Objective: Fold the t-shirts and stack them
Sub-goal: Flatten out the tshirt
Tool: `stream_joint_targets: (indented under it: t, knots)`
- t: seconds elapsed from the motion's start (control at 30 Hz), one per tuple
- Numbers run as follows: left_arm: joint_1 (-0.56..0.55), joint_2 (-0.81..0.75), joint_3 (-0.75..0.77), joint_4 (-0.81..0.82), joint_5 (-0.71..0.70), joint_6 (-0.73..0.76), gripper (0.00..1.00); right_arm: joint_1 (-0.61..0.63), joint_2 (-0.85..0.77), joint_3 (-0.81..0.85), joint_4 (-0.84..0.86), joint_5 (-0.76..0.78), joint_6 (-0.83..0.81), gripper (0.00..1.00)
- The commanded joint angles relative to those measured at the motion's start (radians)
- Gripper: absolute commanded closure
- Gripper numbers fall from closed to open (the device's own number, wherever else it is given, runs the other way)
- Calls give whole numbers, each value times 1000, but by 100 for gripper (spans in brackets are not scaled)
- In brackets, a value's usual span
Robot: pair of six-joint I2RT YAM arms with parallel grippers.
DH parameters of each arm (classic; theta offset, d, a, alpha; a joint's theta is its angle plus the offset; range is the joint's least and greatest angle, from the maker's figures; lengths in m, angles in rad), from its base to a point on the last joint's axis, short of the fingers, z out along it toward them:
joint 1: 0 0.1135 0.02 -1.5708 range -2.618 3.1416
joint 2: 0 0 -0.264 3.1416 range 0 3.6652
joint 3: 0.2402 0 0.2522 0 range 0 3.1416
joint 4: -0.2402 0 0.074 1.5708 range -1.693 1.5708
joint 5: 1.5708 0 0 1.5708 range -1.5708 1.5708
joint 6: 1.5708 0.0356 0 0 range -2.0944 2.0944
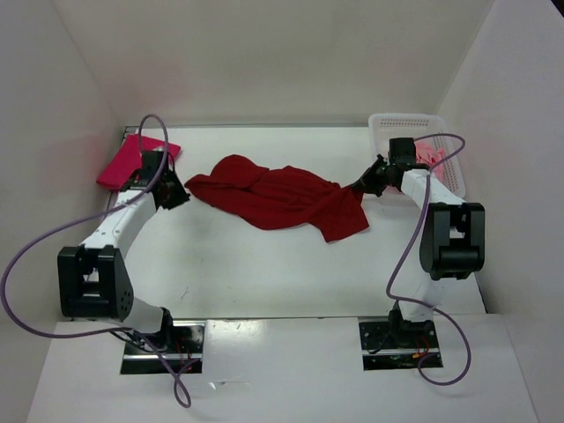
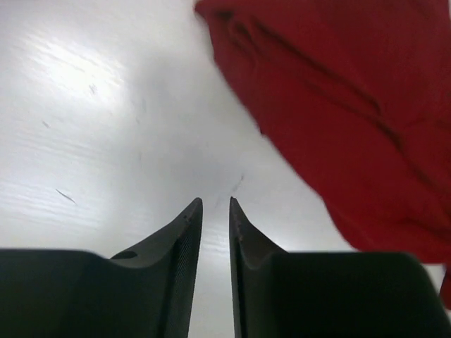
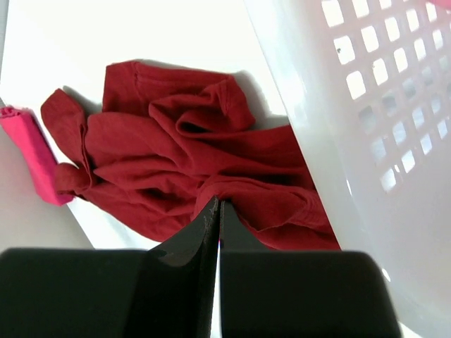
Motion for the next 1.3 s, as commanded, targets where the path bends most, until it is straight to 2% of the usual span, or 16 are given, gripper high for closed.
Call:
stream_joint_targets:
  t: [0.0,0.17,0.27,0.43,0.47,0.73,1.03,1.13,1.27]
  knots:
    - [-53,4,-110,68,58,-92,72,-7,-2,42,61,-7,12,98]
    - [-65,102,-181,257,179,-192,72,4,-50,4,61,-7,12,98]
    - [-81,217,-111,239,191,-203,72,4,-75,-5,61,-7,12,98]
    - [-102,280,-65,259,105,-239,75,4,-117,-25,52,-7,21,98]
    - [-102,308,-65,268,105,-259,70,4,-118,-25,52,-7,21,98]
    - [-102,371,-14,294,50,-295,68,4,-145,-25,52,2,21,98]
    - [-102,380,17,259,-56,-304,57,4,-154,-44,52,2,21,98]
    - [-102,380,17,259,-56,-304,57,4,-154,-44,52,2,21,98]
    - [-102,380,8,259,-56,-295,68,4,-154,-44,52,2,21,98]
